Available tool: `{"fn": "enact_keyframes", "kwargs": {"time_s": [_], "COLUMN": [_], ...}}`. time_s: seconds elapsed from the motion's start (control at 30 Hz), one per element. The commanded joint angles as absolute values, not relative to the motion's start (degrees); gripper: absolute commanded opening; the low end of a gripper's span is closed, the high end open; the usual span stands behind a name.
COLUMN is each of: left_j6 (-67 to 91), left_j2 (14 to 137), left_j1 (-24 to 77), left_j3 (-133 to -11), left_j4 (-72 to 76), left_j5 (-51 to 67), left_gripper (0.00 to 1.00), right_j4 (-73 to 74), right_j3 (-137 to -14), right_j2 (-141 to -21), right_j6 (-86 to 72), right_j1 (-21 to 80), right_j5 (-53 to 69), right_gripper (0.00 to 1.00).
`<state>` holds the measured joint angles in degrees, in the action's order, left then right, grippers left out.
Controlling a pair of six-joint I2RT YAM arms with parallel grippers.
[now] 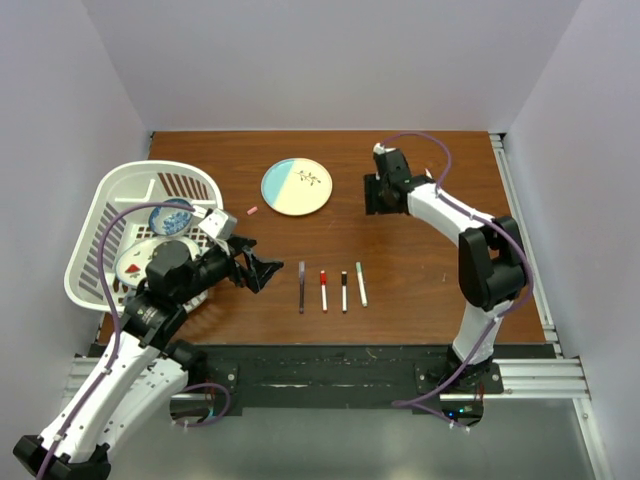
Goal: Insert the pens into the pen caps
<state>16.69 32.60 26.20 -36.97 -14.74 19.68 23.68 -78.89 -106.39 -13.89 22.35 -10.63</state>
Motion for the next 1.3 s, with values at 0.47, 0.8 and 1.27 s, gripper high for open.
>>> {"fn": "enact_keyframes", "kwargs": {"time_s": [0.47,0.8,1.27], "left_j6": [15.1,14.9,14.2], "left_j2": [32.5,33.7,32.8], "left_j1": [25.8,25.8,25.8], "left_j3": [-36.8,-36.8,-36.7], "left_j4": [-13.4,-13.4,-12.9], "left_j5": [19.9,20.5,21.4], "left_gripper": [1.0,1.0,1.0], "right_j4": [27.9,29.9,34.5], "right_j3": [-101.2,-107.3,-106.6], "right_j2": [-125.3,-130.8,-132.2], "right_j6": [3.4,4.7,3.5], "right_j1": [6.1,2.3,2.1], "right_j5": [-13.1,-9.3,-4.2], "right_gripper": [0.62,0.61,0.15]}}
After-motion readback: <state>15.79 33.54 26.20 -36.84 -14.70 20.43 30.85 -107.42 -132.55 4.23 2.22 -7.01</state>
